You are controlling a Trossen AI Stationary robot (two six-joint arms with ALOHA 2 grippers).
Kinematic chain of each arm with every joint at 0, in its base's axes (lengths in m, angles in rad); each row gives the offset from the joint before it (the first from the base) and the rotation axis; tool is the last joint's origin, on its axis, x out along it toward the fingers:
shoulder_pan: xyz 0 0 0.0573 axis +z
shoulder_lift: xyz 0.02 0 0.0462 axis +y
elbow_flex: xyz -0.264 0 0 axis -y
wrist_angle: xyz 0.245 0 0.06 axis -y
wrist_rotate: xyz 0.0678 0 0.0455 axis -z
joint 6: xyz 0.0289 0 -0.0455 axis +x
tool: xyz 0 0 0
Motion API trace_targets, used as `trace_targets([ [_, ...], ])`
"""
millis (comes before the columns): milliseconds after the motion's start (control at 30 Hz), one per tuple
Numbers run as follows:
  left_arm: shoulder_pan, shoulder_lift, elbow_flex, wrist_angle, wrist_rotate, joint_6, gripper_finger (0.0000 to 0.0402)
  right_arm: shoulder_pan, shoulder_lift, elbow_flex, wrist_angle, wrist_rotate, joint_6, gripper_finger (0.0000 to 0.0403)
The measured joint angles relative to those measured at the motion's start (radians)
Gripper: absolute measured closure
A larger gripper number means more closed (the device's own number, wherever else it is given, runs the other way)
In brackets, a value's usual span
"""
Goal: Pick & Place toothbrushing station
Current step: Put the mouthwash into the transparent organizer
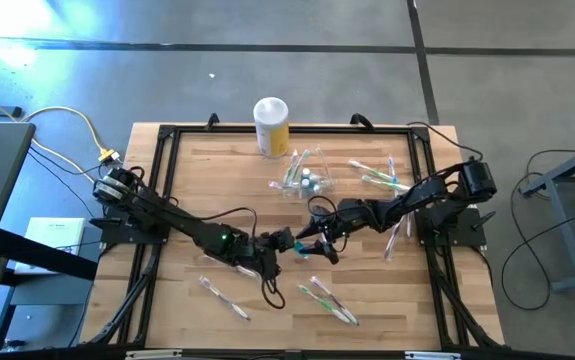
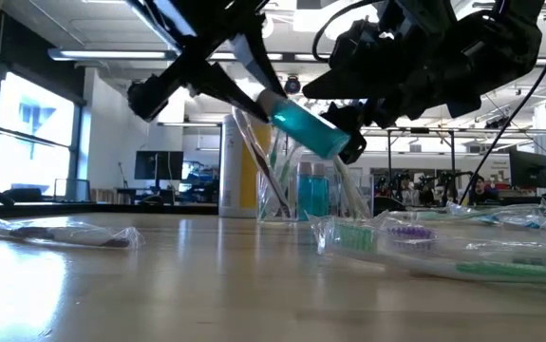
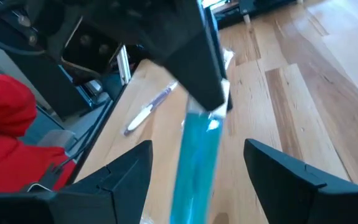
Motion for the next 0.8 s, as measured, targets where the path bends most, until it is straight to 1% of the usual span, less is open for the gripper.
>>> trace_targets([
  [267, 0.007, -0.001, 0.035, -0.023, -0.028, 0.000, 0.0314, 0.000, 0.000, 0.001, -0.030, -0.003, 0.000, 0.0159],
  [400, 0.022, -0.001, 0.038, -0.025, -0.028, 0.000, 0.0314, -0.001, 0.000, 0.001, -0.039, -0.003, -0.001, 0.0177],
  [467, 0.033, -0.001, 0.038, -0.030, -0.029, 0.000, 0.0314, -0.001, 0.000, 0.001, -0.039, -0.004, -0.038, 0.0198],
  [533, 0.035, -0.001, 0.037, -0.030, -0.027, -0.003, 0.0314, 0.000, 0.000, 0.000, -0.041, -0.001, -0.090, 0.0227],
  [733, 0.039, -0.001, 0.037, -0.034, -0.025, -0.007, 0.0314, 0.001, 0.000, -0.001, -0.044, 0.009, -0.155, 0.0338],
  [800, 0.038, -0.001, 0.037, -0.035, -0.025, -0.007, 0.0314, -0.005, 0.000, -0.001, -0.045, 0.009, -0.171, 0.0343],
])
